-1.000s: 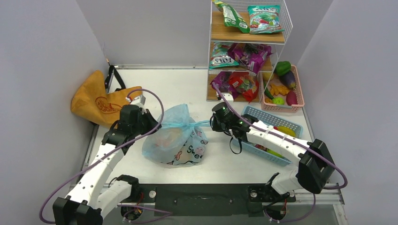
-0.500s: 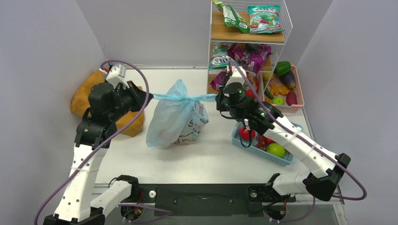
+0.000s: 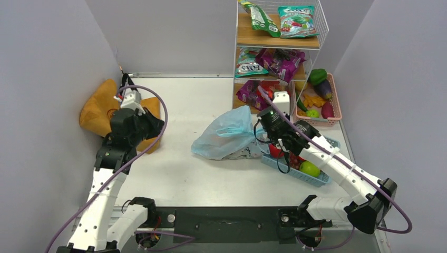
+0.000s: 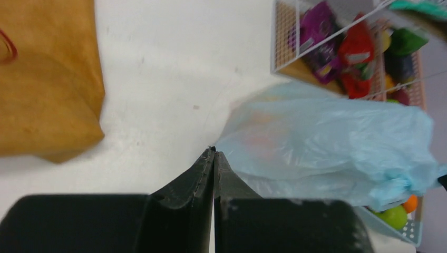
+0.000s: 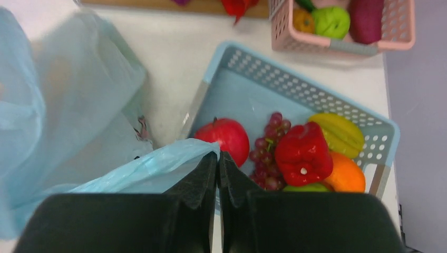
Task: Place the food into the grocery bag and tie it
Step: Tie the grocery bag at the center of the board.
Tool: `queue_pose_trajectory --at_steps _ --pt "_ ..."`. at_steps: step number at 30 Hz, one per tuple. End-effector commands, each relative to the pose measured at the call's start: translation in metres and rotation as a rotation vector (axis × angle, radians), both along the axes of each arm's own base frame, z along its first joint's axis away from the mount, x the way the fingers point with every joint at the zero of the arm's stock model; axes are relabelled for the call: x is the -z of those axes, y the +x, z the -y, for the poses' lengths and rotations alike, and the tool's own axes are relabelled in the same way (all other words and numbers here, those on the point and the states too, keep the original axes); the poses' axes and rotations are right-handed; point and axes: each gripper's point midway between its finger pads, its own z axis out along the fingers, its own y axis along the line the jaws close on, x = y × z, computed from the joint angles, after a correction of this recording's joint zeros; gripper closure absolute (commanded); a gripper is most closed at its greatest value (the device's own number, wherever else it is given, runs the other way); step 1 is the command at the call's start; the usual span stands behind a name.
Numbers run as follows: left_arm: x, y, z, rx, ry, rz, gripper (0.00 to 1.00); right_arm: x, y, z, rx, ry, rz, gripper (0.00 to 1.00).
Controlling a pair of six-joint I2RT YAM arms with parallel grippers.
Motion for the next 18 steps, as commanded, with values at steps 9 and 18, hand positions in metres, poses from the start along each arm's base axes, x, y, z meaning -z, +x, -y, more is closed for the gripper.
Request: queue_pose_trajectory --at_steps 9,18 --pt "-0.015 -0.019 0.077 0.464 -0.13 0.085 0.69 0.04 -0.004 -0.024 -0.098 0.032 -0.107 1.0" --pt "-0.031 -0.053 0.15 0.866 -0.164 0.079 0.54 0.026 -0.002 -0.048 -0.186 0.115 -0.093 1.0"
